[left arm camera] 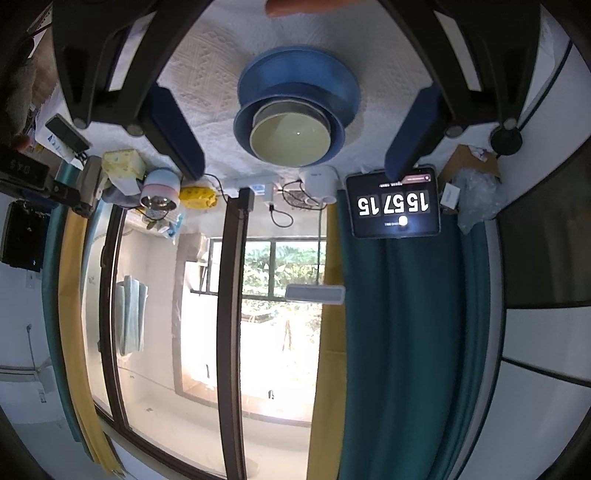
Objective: Organize plates and bowls
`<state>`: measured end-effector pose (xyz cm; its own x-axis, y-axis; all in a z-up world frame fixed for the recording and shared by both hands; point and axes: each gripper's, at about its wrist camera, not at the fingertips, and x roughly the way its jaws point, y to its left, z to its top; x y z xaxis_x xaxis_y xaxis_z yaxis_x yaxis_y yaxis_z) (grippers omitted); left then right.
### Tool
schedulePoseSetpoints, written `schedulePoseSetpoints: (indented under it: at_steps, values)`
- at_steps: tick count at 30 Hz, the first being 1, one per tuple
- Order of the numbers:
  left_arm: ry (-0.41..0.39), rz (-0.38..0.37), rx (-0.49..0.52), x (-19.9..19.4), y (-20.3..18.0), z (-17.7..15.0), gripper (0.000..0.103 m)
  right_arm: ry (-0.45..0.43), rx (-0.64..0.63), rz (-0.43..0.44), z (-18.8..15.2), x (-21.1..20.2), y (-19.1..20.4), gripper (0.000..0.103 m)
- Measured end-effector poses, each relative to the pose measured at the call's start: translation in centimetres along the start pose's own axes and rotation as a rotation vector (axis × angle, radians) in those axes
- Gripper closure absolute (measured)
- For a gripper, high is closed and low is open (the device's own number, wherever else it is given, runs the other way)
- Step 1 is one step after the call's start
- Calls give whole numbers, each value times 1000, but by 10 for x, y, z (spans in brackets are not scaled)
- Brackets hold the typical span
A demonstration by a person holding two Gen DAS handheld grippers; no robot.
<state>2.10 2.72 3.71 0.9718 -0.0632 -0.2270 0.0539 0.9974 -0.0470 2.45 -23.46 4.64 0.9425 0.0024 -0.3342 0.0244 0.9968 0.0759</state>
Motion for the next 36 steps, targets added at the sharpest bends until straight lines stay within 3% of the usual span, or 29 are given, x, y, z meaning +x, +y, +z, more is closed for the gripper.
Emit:
schedulePoseSetpoints:
  at_steps: [36]
  values:
    - [21,-6,0,2,-6,-3,4,7,15,-9,-2,4,-2,42]
